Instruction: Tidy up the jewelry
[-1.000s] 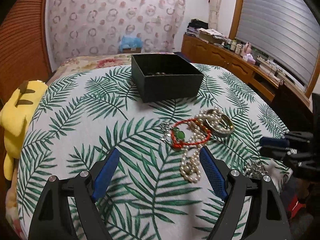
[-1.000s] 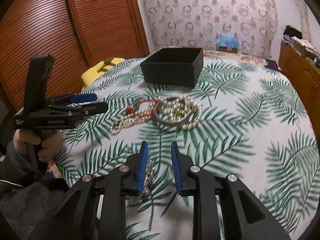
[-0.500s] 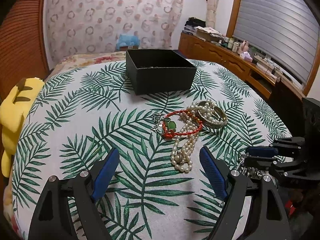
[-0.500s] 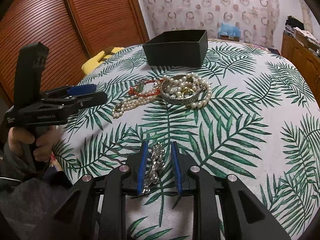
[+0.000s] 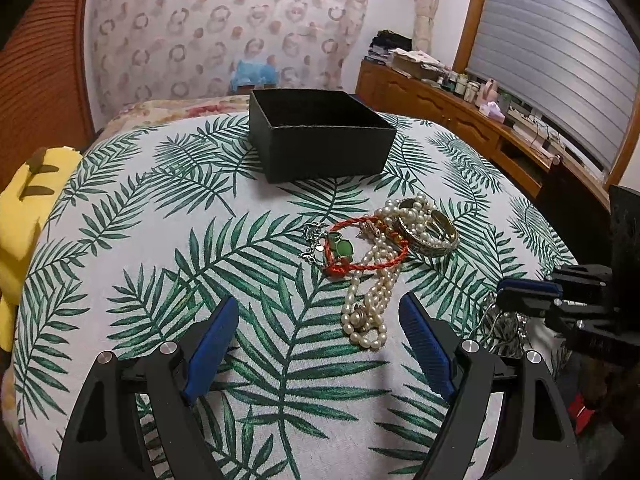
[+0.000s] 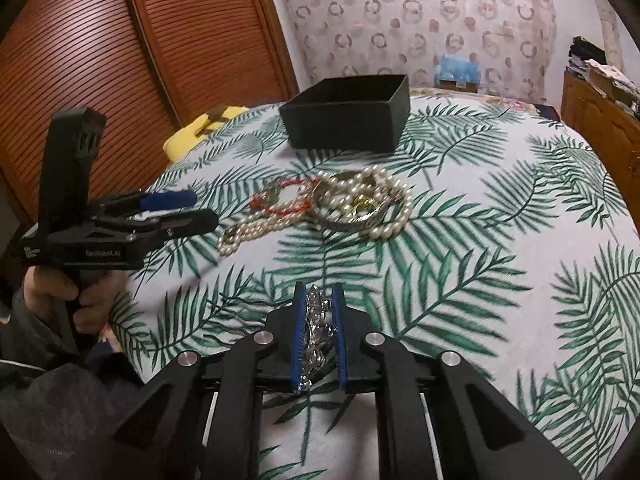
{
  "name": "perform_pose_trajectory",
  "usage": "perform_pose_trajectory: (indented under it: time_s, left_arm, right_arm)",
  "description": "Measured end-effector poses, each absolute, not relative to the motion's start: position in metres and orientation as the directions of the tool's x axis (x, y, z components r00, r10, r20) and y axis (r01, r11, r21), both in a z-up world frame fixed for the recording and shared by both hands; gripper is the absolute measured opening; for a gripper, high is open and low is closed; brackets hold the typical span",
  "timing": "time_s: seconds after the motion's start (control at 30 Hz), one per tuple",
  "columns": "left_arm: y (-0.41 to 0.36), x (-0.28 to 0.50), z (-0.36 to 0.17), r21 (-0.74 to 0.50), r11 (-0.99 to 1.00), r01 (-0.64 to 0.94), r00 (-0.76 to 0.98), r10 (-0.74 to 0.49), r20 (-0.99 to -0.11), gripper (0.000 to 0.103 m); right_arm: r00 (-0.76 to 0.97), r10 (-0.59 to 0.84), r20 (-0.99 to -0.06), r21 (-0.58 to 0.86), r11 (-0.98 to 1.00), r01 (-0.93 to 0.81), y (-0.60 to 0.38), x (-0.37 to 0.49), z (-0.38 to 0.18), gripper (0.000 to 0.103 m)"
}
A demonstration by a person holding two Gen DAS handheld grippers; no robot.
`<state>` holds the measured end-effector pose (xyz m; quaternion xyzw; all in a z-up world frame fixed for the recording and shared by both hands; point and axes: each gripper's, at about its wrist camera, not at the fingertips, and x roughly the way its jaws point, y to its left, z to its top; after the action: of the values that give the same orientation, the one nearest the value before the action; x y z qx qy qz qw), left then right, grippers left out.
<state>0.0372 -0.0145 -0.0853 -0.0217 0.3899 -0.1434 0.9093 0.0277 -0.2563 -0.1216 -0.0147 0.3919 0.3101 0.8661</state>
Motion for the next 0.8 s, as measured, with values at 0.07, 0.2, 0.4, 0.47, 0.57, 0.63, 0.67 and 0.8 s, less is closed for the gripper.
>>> perform_pose_trajectory:
  time_s: [0.07, 0.2, 0.4, 0.47, 0.57, 0.63, 0.67, 0.8]
  left_arm:
    - [-0.016, 0.041, -0.085, -0.156, 0.954, 0.254, 0.651, -0.288, -0.703, 0.078]
    - [-0.024, 0.05, -0.086, -0.165, 0.942, 0.292, 0.625, -0.318, -0.713, 0.058]
    - [-0.036, 0.066, -0.089, -0.161, 0.932, 0.324, 0.589, -0.332, -0.737, 0.031]
    - [-0.038, 0.069, -0.091, -0.151, 0.934, 0.323, 0.587, -0.323, -0.743, 0.03]
    - [-0.037, 0.075, -0.094, -0.153, 0.938, 0.31, 0.584, -0.315, -0.748, 0.025]
    - [-0.035, 0.077, -0.096, -0.158, 0.939, 0.306, 0.583, -0.316, -0.749, 0.017]
    - [-0.035, 0.077, -0.096, -0.159, 0.939, 0.306, 0.584, -0.317, -0.747, 0.012]
    - [-0.032, 0.075, -0.09, -0.152, 0.942, 0.3, 0.609, -0.312, -0.73, 0.007]
  right_arm:
    - [0.517, 0.518, -0.681, 0.209, 0.815, -0.541, -0.259, 0.03, -0.119, 0.013]
    - [0.537, 0.506, -0.675, 0.194, 0.824, -0.533, -0.262, 0.039, -0.115, 0.007]
    - [0.564, 0.478, -0.673, 0.173, 0.843, -0.509, -0.269, 0.051, -0.114, 0.006]
    - [0.567, 0.476, -0.672, 0.175, 0.846, -0.503, -0.272, 0.054, -0.116, 0.006]
    - [0.57, 0.477, -0.669, 0.178, 0.848, -0.499, -0.274, 0.054, -0.116, 0.006]
    - [0.573, 0.477, -0.666, 0.177, 0.848, -0.5, -0.274, 0.054, -0.116, 0.006]
    - [0.574, 0.477, -0.665, 0.177, 0.848, -0.5, -0.274, 0.054, -0.116, 0.006]
    - [0.575, 0.477, -0.665, 0.176, 0.848, -0.5, -0.275, 0.054, -0.115, 0.006]
